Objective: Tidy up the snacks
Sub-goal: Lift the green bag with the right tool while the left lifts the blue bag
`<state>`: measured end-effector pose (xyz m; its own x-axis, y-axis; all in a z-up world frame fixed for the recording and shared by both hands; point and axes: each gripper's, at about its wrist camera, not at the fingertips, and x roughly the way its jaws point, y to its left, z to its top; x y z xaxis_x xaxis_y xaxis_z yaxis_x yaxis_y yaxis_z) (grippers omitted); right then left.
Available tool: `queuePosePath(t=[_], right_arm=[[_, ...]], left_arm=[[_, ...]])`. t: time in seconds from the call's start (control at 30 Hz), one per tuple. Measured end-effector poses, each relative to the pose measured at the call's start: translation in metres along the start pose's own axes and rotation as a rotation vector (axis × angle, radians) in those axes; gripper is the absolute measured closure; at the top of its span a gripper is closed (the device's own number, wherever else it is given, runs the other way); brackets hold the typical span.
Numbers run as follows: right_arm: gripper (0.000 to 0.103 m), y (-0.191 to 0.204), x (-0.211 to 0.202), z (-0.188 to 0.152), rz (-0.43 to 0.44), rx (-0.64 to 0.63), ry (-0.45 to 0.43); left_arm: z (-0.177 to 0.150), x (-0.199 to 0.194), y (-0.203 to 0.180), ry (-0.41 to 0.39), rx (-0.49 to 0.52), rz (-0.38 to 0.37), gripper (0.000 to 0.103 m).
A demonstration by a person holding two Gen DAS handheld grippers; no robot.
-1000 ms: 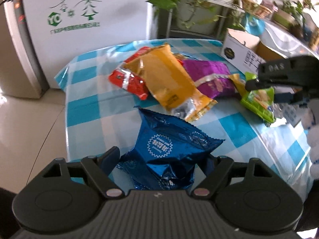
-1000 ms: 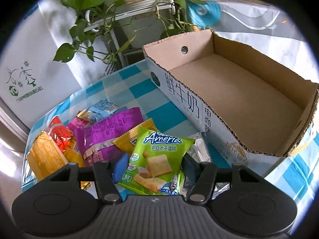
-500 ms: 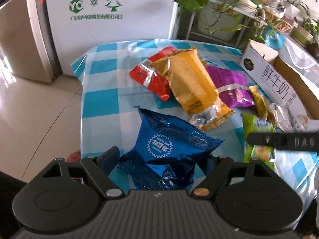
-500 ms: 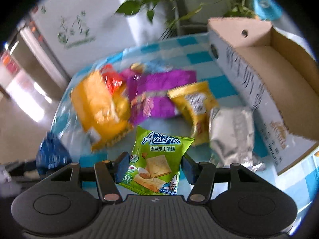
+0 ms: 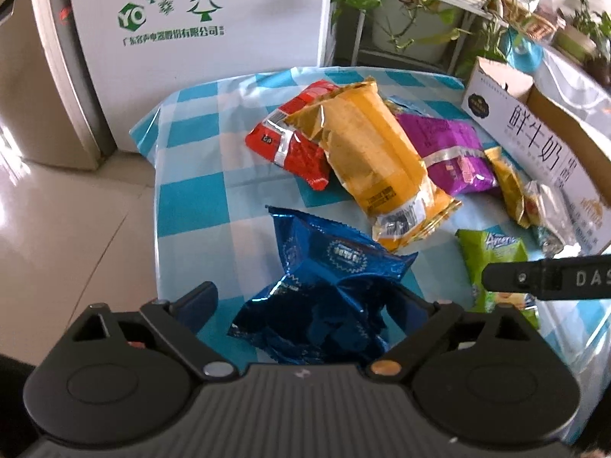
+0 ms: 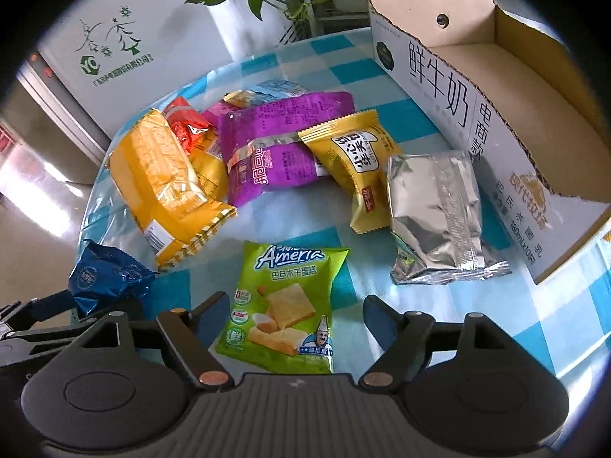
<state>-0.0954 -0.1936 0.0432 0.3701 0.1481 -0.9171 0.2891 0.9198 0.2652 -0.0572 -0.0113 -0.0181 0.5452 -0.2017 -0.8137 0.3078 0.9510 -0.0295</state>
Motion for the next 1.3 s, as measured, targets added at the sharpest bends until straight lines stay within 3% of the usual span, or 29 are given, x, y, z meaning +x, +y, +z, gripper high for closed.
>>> queuePosePath(t=[0.13, 0.27, 0.6, 0.93, 1.13, 1.3], right_arm=[[0.017, 0.004, 0.003, 0.0, -0.038, -0.021, -0.005], [0.014, 0.006, 0.005, 0.0, -0.057, -0.036, -0.006], [0.008, 0.017, 0.015, 0.0, -0.105, -0.082, -0.005], [0.008, 0.019, 0.021, 0.0, -0.142, -0.109, -0.012], [0.013, 0.022, 0.021, -0.002, -0.172, -0.138, -0.018], [0.029, 0.023, 0.018, -0.003, -0.182, -0.157, -0.032]], left_arm=[[0.001, 0.011, 0.0, 0.025, 0.003, 0.004, 0.008], [-0.001, 0.017, -0.007, 0.023, 0.048, 0.035, 0.0], [0.001, 0.02, -0.007, 0.044, 0.02, 0.037, 0.0], [0.001, 0.02, -0.007, 0.042, 0.017, 0.04, 0.0], [0.0, 0.019, -0.008, 0.035, 0.018, 0.043, 0.0], [0.001, 0.018, -0.008, 0.034, 0.02, 0.047, 0.0]])
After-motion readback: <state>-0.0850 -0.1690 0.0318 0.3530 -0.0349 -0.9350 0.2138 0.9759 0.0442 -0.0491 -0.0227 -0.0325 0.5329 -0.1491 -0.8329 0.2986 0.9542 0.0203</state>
